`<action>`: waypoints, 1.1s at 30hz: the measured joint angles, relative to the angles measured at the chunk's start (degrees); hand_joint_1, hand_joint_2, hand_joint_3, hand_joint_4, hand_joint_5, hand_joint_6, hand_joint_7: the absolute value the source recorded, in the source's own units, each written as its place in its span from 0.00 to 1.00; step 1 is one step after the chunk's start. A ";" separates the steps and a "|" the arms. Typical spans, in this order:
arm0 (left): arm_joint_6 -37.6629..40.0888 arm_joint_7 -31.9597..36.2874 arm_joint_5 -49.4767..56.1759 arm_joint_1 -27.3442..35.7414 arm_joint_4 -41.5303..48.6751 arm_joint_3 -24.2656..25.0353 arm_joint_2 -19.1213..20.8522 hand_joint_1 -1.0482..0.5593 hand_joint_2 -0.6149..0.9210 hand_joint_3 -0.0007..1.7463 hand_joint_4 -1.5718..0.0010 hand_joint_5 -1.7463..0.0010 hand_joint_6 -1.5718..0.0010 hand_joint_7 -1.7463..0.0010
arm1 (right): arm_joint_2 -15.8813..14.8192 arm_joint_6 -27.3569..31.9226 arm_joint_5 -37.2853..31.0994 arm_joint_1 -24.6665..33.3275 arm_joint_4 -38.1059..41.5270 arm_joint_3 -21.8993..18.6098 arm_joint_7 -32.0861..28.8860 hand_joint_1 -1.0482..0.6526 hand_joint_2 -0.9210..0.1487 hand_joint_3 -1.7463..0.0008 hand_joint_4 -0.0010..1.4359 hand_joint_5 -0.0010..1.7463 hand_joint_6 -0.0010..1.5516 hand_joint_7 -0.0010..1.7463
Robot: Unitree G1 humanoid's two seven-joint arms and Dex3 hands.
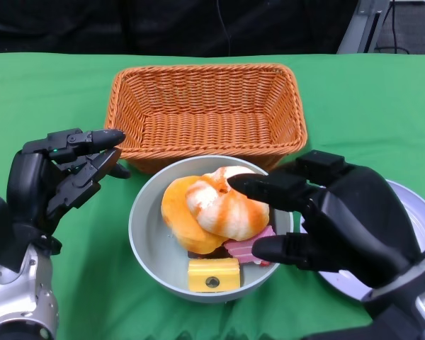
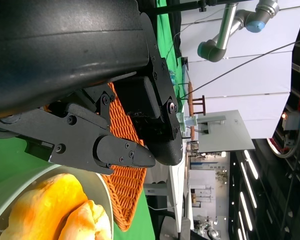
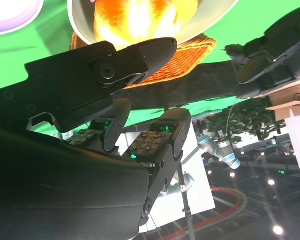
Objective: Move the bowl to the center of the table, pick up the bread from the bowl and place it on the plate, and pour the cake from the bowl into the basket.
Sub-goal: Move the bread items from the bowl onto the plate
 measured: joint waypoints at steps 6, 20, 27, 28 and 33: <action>-0.70 0.05 0.50 0.06 -0.17 -0.32 -0.41 0.49 1.00 0.11 0.46 0.31 0.17 0.96 | -0.05 4.27 -4.26 -3.18 2.29 2.56 -0.49 0.15 0.01 0.98 0.45 0.13 0.43 0.00; -1.48 1.05 1.31 0.44 -2.11 -1.39 -0.91 0.49 1.00 0.12 0.46 0.31 0.18 0.95 | -2.45 10.91 -10.36 -12.84 15.68 8.26 -1.72 0.12 0.00 0.96 0.43 0.07 0.39 0.00; -2.18 1.06 1.13 0.91 -2.62 -1.41 -1.16 0.50 1.00 0.13 0.47 0.31 0.18 0.95 | -4.38 11.21 -9.47 -15.34 20.29 11.03 1.42 0.10 0.00 0.94 0.40 0.03 0.35 0.00; -2.18 1.06 1.12 1.03 -3.03 -1.41 -1.34 0.50 1.00 0.13 0.47 0.31 0.18 0.95 | -4.65 11.22 -8.98 -15.46 20.31 11.32 2.71 0.10 0.00 0.94 0.39 0.03 0.34 0.00; -2.19 1.06 1.10 1.12 -3.61 -1.43 -1.83 0.50 1.00 0.13 0.47 0.30 0.18 0.95 | -5.66 11.83 -7.41 -15.92 19.91 12.65 7.88 0.08 0.00 0.93 0.37 0.02 0.32 0.00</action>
